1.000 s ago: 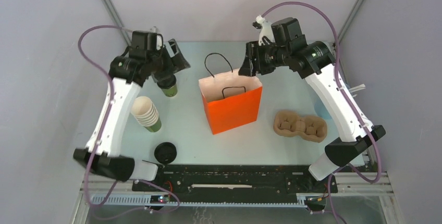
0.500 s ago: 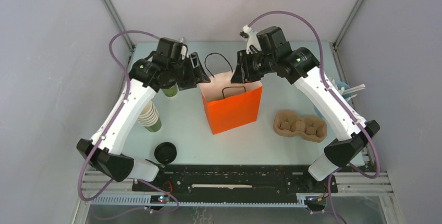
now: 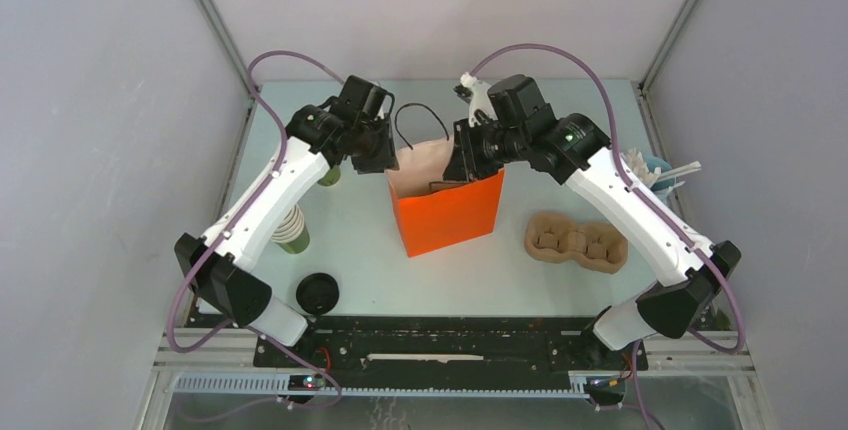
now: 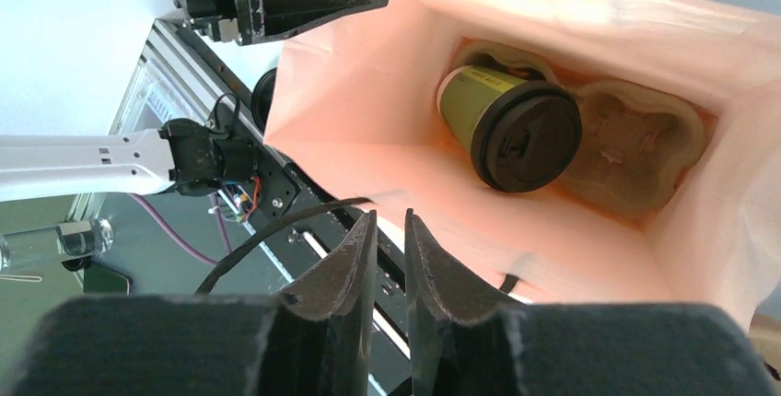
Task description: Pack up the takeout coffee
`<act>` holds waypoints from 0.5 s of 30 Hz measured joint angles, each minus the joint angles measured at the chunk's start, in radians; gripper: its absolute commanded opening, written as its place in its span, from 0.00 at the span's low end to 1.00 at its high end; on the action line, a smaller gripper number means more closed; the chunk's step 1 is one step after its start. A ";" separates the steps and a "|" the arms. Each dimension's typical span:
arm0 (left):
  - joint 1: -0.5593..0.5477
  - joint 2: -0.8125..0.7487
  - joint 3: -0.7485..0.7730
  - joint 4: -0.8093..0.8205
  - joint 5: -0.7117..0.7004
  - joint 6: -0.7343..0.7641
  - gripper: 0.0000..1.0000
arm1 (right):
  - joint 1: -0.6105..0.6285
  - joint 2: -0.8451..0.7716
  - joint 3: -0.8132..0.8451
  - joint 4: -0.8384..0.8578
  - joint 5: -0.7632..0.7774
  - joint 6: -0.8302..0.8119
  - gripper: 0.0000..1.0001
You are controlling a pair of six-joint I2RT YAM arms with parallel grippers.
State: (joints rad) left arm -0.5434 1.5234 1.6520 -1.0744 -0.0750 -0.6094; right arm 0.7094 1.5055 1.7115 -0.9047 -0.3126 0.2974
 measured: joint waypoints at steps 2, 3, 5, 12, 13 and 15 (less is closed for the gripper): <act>0.000 0.007 0.014 -0.007 -0.018 0.008 0.29 | 0.000 -0.016 -0.011 0.018 0.000 0.000 0.22; 0.000 0.011 0.023 -0.006 -0.024 0.008 0.23 | 0.000 -0.024 -0.018 0.024 -0.001 0.000 0.22; -0.001 0.017 0.041 -0.004 -0.033 0.009 0.08 | 0.002 -0.042 -0.039 0.035 -0.002 -0.001 0.22; -0.048 -0.008 0.015 0.038 -0.068 0.025 0.00 | 0.031 -0.107 -0.142 0.065 -0.002 -0.003 0.23; -0.061 -0.027 -0.010 0.062 -0.071 0.024 0.00 | 0.046 -0.121 -0.164 0.070 0.001 -0.005 0.24; -0.090 -0.082 -0.074 0.111 -0.073 0.023 0.00 | 0.082 -0.154 -0.207 0.074 0.016 -0.011 0.25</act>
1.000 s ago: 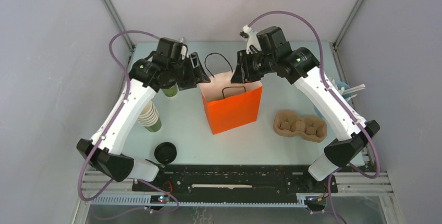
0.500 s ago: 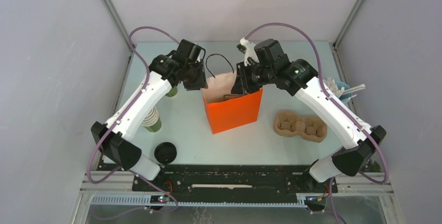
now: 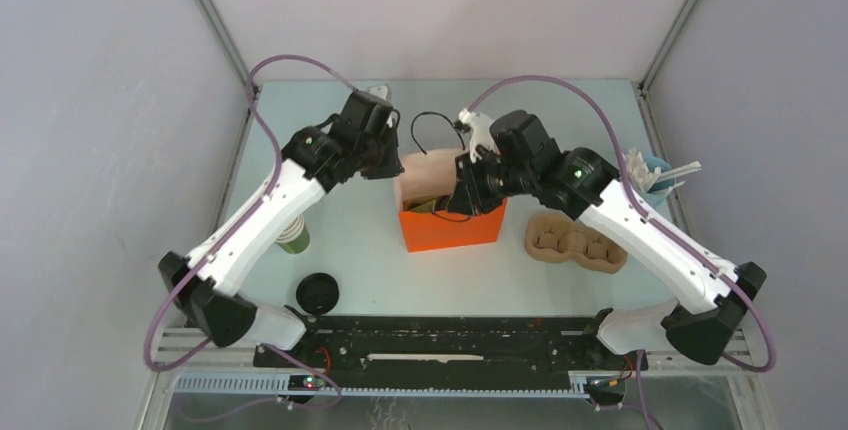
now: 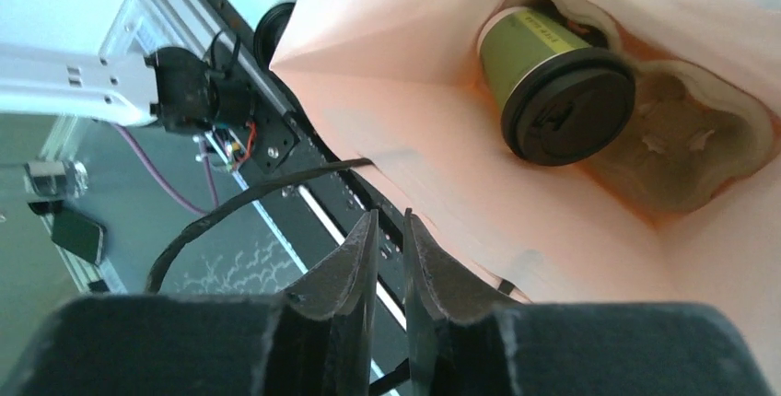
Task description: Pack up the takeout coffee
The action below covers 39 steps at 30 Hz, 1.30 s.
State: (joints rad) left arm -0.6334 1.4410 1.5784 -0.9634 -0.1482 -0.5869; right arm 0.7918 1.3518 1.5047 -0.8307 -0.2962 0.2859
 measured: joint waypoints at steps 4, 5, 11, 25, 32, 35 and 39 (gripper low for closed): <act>-0.050 -0.133 -0.138 0.087 -0.007 -0.019 0.00 | 0.077 -0.092 -0.092 0.011 0.045 -0.015 0.29; -0.063 -0.167 -0.172 0.106 -0.010 -0.026 0.00 | 0.092 -0.117 -0.112 0.011 0.056 -0.016 0.30; -0.146 -0.343 -0.365 0.241 -0.060 -0.063 0.00 | 0.137 -0.219 -0.158 0.012 0.167 -0.008 0.45; -0.342 -0.466 -0.565 0.439 -0.224 -0.241 0.00 | 0.256 -0.227 -0.285 0.063 0.531 0.219 0.44; -0.409 -0.488 -0.563 0.399 -0.371 -0.280 0.00 | 0.274 -0.221 -0.318 0.071 0.645 0.178 0.46; -0.406 -0.522 -0.564 0.386 -0.433 -0.295 0.00 | 0.261 -0.227 -0.318 0.097 0.659 0.141 0.47; -0.383 -0.572 -0.583 0.437 -0.483 -0.305 0.00 | 0.216 -0.212 -0.304 0.134 0.650 0.098 0.48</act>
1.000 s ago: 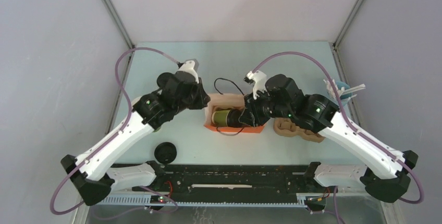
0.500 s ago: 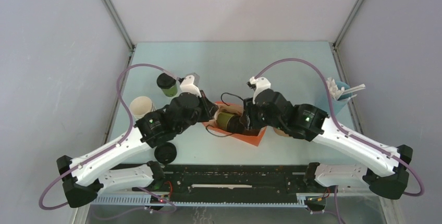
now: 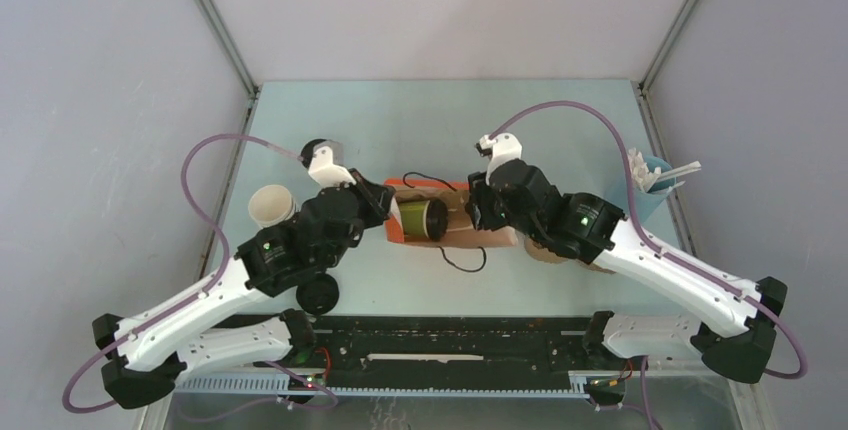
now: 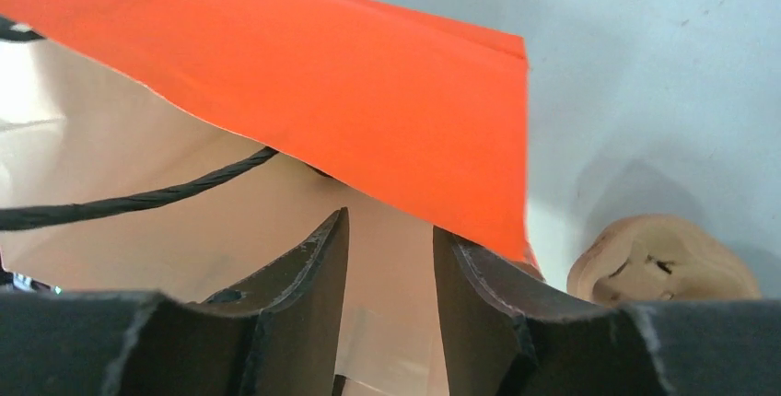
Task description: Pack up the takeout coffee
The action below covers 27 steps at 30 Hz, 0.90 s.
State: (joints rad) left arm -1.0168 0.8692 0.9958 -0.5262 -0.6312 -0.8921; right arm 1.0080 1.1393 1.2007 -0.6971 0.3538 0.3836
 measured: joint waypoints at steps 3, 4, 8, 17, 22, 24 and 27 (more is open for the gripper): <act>0.021 -0.024 -0.039 0.077 -0.024 0.002 0.00 | -0.042 0.034 0.034 0.030 -0.018 -0.019 0.51; 0.026 -0.028 -0.053 0.101 -0.027 0.002 0.00 | -0.051 0.047 0.046 0.045 -0.023 -0.024 0.54; 0.027 -0.042 -0.132 0.194 -0.012 -0.001 0.00 | -0.058 0.081 0.060 0.075 -0.029 -0.033 0.58; 0.024 -0.169 -0.287 0.242 0.066 -0.032 0.00 | 0.045 0.093 0.000 0.112 -0.028 -0.024 0.48; 0.004 -0.169 -0.286 0.222 0.085 -0.032 0.00 | 0.088 -0.007 -0.164 0.162 -0.022 -0.014 0.46; -0.008 -0.154 -0.278 0.217 0.089 -0.032 0.00 | 0.090 -0.026 -0.192 0.166 -0.016 -0.004 0.48; -0.018 -0.119 -0.252 0.215 0.095 -0.032 0.00 | 0.091 -0.030 -0.208 0.182 0.005 0.029 0.51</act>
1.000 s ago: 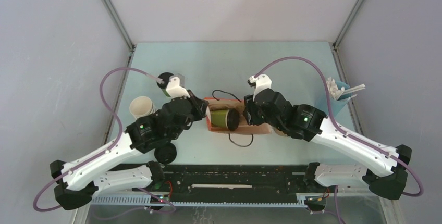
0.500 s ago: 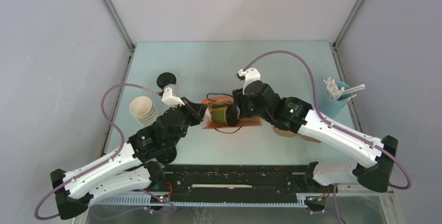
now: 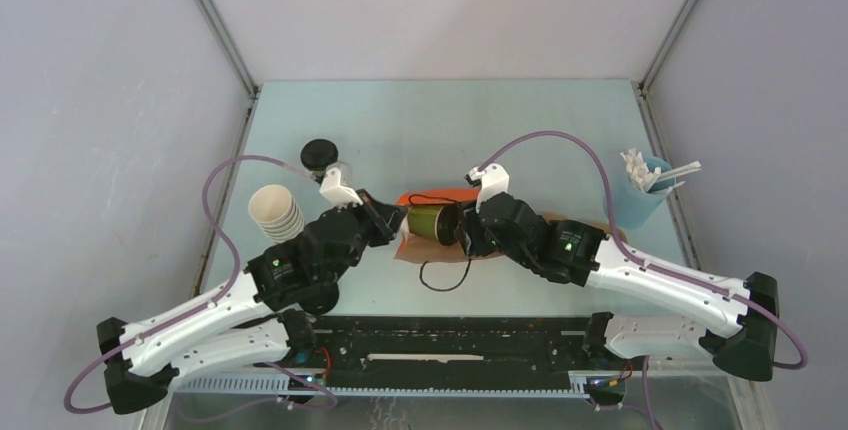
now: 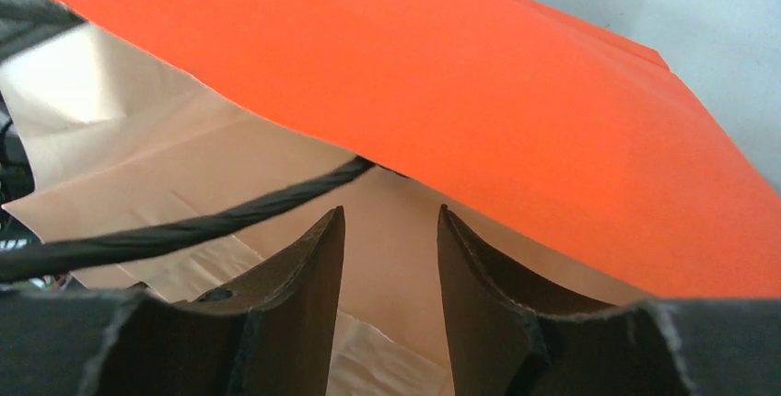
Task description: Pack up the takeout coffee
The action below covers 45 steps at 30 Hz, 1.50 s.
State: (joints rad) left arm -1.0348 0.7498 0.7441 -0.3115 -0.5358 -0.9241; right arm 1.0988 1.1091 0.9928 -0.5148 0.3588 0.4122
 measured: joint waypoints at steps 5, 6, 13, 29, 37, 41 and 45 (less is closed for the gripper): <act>-0.002 0.052 0.039 -0.014 0.018 -0.006 0.00 | 0.012 -0.007 -0.014 0.038 0.066 0.044 0.51; -0.003 0.059 0.048 -0.023 0.016 -0.014 0.00 | 0.016 -0.016 -0.021 0.046 0.074 0.043 0.51; -0.004 0.087 0.098 -0.084 0.006 -0.028 0.00 | 0.018 -0.152 -0.102 0.099 -0.044 -0.124 0.50; -0.016 0.117 0.122 -0.121 0.008 -0.017 0.00 | 0.050 -0.040 -0.064 0.086 -0.274 -0.685 0.50; -0.029 0.134 0.150 -0.140 0.020 0.016 0.00 | 0.043 0.071 -0.060 0.105 -0.248 -0.868 0.75; -0.029 0.134 0.159 -0.158 0.019 0.034 0.00 | 0.033 0.086 -0.062 0.153 -0.232 -0.929 0.81; -0.029 0.134 0.169 -0.171 0.019 0.050 0.00 | 0.021 0.095 -0.071 0.205 -0.231 -0.974 0.84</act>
State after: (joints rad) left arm -1.0634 0.8833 0.9131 -0.4828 -0.5163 -0.8738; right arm 1.1194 1.2037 0.9218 -0.3096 0.1280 -0.5621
